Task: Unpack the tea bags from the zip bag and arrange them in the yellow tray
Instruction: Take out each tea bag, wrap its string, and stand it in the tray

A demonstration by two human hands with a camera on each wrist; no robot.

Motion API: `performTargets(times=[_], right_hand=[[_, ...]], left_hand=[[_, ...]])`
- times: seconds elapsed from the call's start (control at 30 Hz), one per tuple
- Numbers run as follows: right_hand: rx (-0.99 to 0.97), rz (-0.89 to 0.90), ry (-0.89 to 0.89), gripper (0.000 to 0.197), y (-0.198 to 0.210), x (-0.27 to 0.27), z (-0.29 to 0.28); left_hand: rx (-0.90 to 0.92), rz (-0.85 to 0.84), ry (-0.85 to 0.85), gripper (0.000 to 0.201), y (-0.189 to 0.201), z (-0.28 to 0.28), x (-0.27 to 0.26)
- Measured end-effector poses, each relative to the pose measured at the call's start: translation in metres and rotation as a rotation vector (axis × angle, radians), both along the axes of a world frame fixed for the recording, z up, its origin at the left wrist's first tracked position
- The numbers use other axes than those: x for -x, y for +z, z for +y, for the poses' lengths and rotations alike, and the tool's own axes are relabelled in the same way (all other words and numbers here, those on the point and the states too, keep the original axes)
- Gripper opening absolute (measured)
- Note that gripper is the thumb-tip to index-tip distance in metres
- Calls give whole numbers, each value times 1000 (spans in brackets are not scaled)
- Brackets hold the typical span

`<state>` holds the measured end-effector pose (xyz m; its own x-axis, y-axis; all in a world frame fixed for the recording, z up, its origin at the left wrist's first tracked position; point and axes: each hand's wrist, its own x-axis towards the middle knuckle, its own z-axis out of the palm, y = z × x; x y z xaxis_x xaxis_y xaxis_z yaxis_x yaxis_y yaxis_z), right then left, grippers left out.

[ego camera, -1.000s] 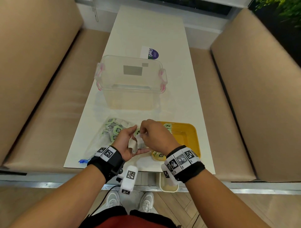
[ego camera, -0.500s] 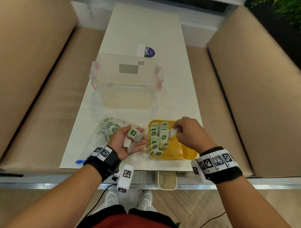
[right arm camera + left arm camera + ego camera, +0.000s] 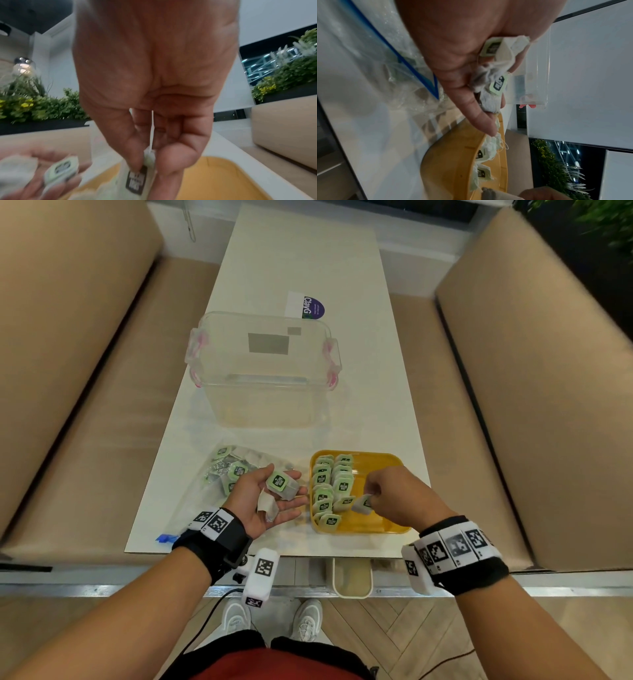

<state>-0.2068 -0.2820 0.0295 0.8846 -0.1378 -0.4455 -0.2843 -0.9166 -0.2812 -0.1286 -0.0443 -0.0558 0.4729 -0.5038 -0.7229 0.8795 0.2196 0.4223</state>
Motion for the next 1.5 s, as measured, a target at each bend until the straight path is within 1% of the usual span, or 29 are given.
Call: performTargets(times=[0.23,0.47,0.63,0.7,0.83,0.87,0.93,0.97,1.0,1.2,1.3,1.37,1.43,1.5], right_hand=[[-21,-3,-3,16,-39,4,14],[36,-68,27,12,-57,4,18],[34,-79,32,19,-67,5,19],[13,-89,18,19,-68,5,19],[-36,-114,-41,12,-65,5,20],[-54,-125,-56,15,-64,6,20],[-85,-141,-81,31,-64,7,20],[-91,-143,-91,37,-64,7,19],[-94,-141,-99,38,-63,8,18],[-114,-141,-130,38,-57,11,16],[-112,-142,-127,27,-55,12,15],[-116,-148,-133,26,-54,13,12],[-115,-173,-147,30,-53,13,9],[-112,-221,-152,25,-48,12,9]], left_hand=[[16,8,-2,52,1,1,0],[26,8,2,52,1,3,0],[19,6,1,51,0,2,0],[15,6,1,51,-1,2,0],[16,10,2,51,-1,2,1],[16,9,2,51,-1,2,1],[10,6,-1,51,-1,2,0],[6,5,-2,51,-1,2,0],[4,6,-5,51,-1,2,0],[2,6,-9,51,-1,2,0],[1,4,-9,52,0,1,0],[2,4,-6,52,1,2,0],[7,7,-5,52,3,2,0],[12,6,-4,52,4,3,0]])
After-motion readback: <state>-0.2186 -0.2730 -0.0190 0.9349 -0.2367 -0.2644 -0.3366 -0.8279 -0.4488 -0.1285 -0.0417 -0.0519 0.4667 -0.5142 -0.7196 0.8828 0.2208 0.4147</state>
